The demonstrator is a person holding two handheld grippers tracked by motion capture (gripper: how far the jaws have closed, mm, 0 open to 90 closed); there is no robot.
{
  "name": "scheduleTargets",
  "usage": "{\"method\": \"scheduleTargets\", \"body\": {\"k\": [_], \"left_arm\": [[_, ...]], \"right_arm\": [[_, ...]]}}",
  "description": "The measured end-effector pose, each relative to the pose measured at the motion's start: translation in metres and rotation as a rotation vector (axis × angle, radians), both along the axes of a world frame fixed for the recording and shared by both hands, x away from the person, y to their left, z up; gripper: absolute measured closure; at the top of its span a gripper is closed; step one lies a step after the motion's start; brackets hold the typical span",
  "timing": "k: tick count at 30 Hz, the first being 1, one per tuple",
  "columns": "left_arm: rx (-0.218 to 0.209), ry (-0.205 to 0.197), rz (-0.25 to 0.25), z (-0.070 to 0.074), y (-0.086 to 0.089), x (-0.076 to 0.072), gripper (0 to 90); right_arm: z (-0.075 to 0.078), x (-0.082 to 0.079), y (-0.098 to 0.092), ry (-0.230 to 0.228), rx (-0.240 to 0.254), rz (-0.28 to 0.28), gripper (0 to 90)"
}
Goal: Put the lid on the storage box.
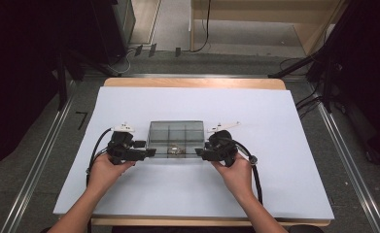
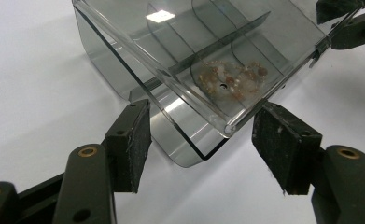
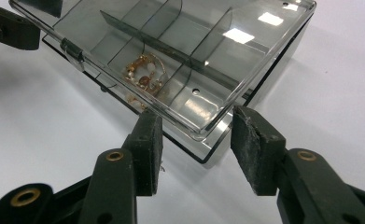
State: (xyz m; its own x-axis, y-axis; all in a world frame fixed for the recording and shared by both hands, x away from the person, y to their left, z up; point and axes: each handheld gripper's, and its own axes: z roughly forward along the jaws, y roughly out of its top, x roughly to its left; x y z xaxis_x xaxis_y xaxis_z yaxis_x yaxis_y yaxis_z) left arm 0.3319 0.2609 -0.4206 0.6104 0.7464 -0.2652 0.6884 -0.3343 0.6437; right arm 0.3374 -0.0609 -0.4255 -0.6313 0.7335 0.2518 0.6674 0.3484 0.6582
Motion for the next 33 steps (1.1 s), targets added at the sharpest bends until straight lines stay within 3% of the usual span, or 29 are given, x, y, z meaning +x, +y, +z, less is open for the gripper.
{"method": "scheduleTargets", "body": {"k": [33], "left_arm": [[0.035, 0.039, -0.019, -0.013, -0.002, 0.003, 38.4]], "right_arm": [[-0.011, -0.003, 0.002, 0.009, -0.036, -0.004, 53.3]]}}
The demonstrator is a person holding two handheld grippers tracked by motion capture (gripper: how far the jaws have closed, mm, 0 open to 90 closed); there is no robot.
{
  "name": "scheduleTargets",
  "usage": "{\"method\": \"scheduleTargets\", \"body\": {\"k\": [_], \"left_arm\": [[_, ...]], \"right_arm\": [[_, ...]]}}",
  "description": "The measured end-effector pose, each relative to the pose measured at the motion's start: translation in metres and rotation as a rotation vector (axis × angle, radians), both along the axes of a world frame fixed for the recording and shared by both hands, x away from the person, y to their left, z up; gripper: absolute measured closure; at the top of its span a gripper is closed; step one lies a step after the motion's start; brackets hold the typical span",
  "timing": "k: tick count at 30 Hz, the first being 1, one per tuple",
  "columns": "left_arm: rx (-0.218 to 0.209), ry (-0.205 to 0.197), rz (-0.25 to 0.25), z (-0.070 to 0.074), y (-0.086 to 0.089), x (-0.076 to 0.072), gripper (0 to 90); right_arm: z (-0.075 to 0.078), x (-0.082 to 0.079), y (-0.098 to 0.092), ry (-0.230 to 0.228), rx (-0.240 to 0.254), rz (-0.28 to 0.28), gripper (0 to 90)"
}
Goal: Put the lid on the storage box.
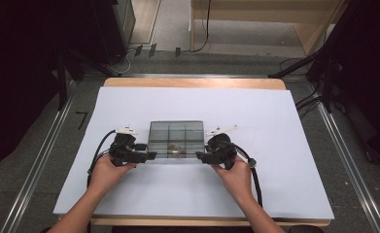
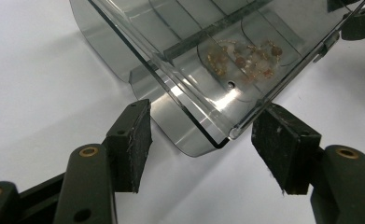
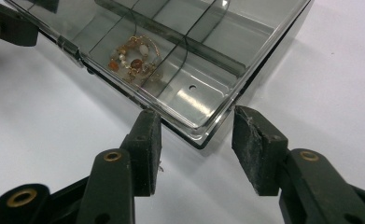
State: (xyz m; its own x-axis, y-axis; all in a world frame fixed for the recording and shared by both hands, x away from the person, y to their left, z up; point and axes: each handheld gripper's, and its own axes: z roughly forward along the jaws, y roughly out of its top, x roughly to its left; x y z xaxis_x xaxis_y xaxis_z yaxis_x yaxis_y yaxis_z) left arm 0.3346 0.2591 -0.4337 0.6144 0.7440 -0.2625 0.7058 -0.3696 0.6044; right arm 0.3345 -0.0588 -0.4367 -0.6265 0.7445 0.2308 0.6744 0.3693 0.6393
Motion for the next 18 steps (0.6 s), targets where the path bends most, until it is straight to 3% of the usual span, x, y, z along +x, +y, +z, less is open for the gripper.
{"method": "scheduleTargets", "body": {"k": [18], "left_arm": [[0.005, 0.005, -0.011, -0.0019, 0.0024, -0.0009, 37.8]], "right_arm": [[-0.0031, -0.002, -0.0029, 0.003, 0.0, 0.01, 53.7]]}}
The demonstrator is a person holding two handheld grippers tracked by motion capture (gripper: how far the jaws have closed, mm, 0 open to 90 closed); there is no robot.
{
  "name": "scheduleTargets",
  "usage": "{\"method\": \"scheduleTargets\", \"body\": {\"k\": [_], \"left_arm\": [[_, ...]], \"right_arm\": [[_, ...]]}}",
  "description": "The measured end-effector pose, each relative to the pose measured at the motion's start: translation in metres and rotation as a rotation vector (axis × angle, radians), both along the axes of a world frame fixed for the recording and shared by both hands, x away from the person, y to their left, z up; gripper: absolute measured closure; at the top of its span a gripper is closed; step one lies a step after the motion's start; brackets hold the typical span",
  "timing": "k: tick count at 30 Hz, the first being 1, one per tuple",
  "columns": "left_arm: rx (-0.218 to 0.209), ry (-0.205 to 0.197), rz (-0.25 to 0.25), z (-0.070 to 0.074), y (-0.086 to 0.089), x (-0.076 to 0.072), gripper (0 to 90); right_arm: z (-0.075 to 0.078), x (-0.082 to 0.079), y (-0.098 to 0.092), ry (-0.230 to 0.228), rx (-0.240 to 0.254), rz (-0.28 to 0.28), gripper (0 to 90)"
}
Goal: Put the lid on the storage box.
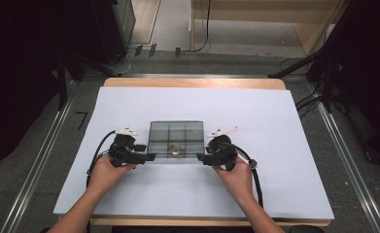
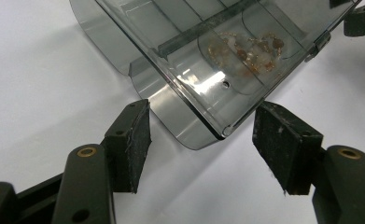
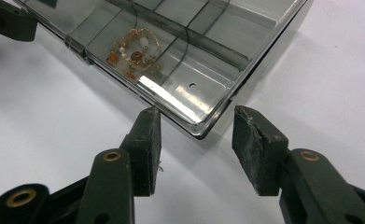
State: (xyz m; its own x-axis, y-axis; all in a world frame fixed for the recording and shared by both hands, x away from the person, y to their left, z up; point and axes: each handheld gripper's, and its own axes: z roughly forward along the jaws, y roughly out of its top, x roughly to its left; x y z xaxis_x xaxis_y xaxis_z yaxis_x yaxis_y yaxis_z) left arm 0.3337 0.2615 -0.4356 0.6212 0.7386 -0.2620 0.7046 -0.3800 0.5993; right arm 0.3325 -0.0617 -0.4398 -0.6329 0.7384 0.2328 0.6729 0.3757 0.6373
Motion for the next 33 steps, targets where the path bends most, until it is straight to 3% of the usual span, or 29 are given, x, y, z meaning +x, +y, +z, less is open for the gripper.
{"method": "scheduleTargets", "body": {"k": [15, 33], "left_arm": [[-0.012, 0.018, -0.009, 0.0, 0.004, 0.0, 37.9], [-0.022, 0.008, -0.007, 0.017, 0.012, -0.004, 37.4]], "right_arm": [[0.0, -0.002, -0.004, 0.0, -0.007, -0.001, 53.8], [0.015, -0.003, -0.013, -0.026, 0.038, 0.0, 54.1]]}}
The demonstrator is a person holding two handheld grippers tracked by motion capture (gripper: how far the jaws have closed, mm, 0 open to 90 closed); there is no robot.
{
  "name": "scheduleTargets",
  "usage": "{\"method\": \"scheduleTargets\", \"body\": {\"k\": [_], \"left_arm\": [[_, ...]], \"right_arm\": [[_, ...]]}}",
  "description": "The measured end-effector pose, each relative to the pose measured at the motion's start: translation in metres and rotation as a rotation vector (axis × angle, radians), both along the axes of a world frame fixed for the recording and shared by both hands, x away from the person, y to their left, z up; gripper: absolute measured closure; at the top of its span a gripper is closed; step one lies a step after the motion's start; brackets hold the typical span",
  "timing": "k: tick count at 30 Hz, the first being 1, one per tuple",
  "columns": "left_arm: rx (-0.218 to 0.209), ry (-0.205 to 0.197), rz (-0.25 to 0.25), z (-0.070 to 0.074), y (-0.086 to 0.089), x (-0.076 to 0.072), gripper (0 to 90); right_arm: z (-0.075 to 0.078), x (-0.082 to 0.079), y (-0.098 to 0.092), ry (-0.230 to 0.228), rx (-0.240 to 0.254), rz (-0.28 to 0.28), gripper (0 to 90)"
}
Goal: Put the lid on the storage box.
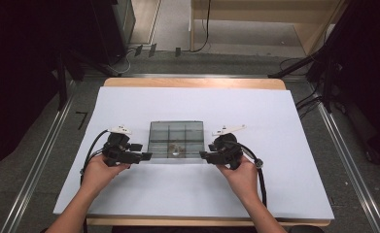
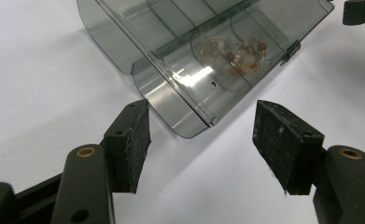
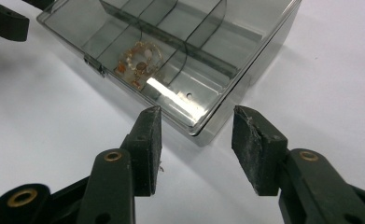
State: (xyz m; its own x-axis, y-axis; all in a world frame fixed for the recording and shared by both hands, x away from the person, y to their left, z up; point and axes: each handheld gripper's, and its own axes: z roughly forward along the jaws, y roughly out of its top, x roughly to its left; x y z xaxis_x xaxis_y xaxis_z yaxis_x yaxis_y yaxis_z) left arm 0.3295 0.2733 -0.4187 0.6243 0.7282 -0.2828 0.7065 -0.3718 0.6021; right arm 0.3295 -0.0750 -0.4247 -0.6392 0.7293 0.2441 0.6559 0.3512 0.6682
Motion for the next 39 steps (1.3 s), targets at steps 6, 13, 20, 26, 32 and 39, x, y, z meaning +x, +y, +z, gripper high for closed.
{"method": "scheduleTargets", "body": {"k": [6, 13, 20, 26, 32, 39], "left_arm": [[0.004, -0.005, -0.005, 0.006, 0.001, 0.003, 37.4], [0.008, -0.004, 0.01, 0.01, 0.005, 0.004, 37.2], [0.009, -0.012, 0.03, 0.013, 0.012, 0.007, 36.7], [0.01, -0.008, 0.034, 0.014, 0.014, 0.01, 36.6], [-0.022, -0.008, 0.039, 0.019, 0.016, 0.013, 36.6], [-0.012, -0.018, 0.052, 0.018, 0.02, 0.021, 36.6]], "right_arm": [[0.005, 0.002, -0.006, -0.009, 0.014, -0.018, 53.9], [0.01, 0.007, -0.015, -0.019, 0.031, -0.038, 53.6], [0.014, 0.01, -0.021, -0.037, 0.041, -0.055, 53.3], [0.015, 0.014, -0.03, -0.042, 0.046, -0.076, 49.5], [0.016, 0.019, -0.04, -0.053, 0.041, -0.094, 47.1], [0.017, 0.026, -0.052, -0.067, 0.035, -0.116, 47.0]]}}
